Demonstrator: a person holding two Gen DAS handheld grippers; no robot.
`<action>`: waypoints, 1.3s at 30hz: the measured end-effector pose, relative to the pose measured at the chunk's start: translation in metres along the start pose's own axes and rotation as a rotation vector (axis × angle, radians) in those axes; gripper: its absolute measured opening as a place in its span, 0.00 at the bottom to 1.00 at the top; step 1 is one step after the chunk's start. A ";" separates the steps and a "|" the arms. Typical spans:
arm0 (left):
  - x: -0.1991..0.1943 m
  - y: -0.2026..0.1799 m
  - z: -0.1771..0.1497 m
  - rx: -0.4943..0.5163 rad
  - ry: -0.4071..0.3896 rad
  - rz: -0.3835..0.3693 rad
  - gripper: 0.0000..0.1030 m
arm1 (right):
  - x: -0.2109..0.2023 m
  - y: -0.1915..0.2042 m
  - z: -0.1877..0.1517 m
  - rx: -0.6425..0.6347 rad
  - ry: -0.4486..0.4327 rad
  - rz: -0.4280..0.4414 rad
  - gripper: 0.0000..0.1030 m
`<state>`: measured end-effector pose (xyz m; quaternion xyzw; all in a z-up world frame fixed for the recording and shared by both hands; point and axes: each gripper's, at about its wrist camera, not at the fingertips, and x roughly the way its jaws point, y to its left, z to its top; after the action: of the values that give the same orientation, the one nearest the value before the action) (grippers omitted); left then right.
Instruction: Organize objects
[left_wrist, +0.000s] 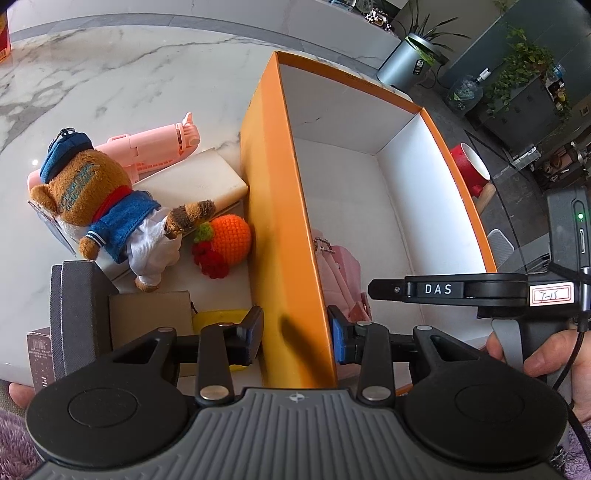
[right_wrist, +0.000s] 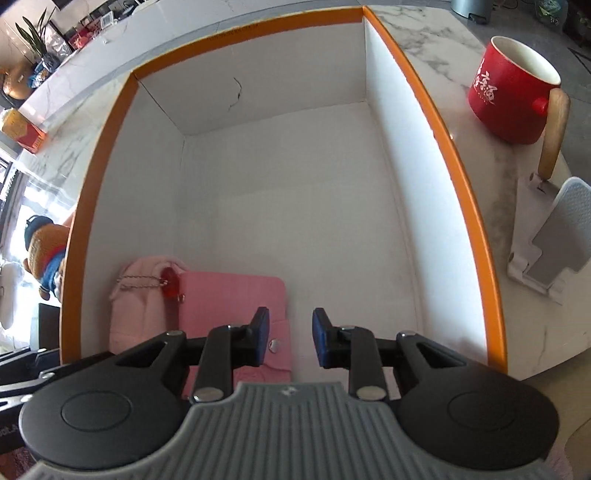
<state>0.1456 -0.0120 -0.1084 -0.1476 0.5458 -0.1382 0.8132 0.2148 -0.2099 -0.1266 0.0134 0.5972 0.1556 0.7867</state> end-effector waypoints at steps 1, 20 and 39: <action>0.000 0.000 0.000 -0.001 0.001 0.000 0.42 | 0.002 0.000 0.000 0.004 0.008 0.010 0.27; -0.001 0.002 0.000 -0.010 0.005 -0.007 0.42 | -0.002 -0.006 0.003 0.111 -0.031 0.012 0.04; -0.005 0.002 0.000 -0.012 -0.009 -0.008 0.42 | 0.009 0.009 0.005 0.016 0.027 -0.048 0.02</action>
<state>0.1443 -0.0085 -0.1051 -0.1553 0.5422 -0.1377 0.8142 0.2197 -0.1981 -0.1314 0.0033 0.6092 0.1322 0.7819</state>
